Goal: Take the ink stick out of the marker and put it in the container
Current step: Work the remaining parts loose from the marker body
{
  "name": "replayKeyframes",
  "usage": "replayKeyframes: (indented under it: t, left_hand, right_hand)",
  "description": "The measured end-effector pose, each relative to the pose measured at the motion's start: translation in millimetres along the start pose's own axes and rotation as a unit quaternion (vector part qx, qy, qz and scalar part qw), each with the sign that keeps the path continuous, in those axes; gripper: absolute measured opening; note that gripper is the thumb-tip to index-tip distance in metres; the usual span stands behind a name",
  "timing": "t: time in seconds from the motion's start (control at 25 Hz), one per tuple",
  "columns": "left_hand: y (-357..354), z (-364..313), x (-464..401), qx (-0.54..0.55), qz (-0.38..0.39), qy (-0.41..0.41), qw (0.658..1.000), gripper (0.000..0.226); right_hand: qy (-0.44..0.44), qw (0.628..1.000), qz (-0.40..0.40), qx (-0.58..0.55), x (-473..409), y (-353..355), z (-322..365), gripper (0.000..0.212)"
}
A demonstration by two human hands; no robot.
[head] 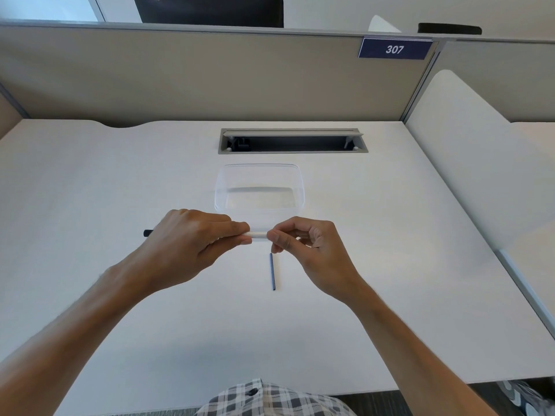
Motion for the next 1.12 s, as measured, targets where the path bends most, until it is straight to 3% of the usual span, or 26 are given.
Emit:
replayKeyframes:
  t: [0.16,0.36,0.44,0.72,0.92,1.12]
  left_hand:
    - [-3,-3,-2,-0.002,0.004,0.002,1.0,0.03]
    - [-5,-12,-2,-0.009,0.022,-0.002,1.0,0.031]
    - [-7,-15,-3,-0.012,0.03,-0.005,0.999,0.03]
    - [-4,-24,-6,0.078,0.088,0.028,0.993,0.032]
    - [4,-24,-13,0.186,0.156,0.065,0.968,0.035]
    - [14,-20,-16,0.283,0.215,0.106,0.929,0.034]
  right_hand:
    - [0.008,1.0,-0.017,0.013,-1,0,-2,0.006]
    - [-0.001,0.997,-0.066,0.029,0,-14,-6,0.051]
    - [-0.015,0.995,-0.095,0.024,-1,-20,-7,0.059]
    - [0.028,0.992,-0.122,-0.011,-1,-30,-2,0.061]
    - [0.13,0.983,-0.122,0.031,1,-27,11,0.062]
    - [0.237,0.965,-0.085,0.07,4,-25,23,0.049]
Point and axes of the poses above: each hand's wrist, its own x-axis away from the middle knuckle, its own y-axis out of the back of the hand, z = x × y, the point moved 4 cm from there along -x, towards the middle knuckle, and after that the axes turned 7 degrees about -z, right-handed, at the moved point
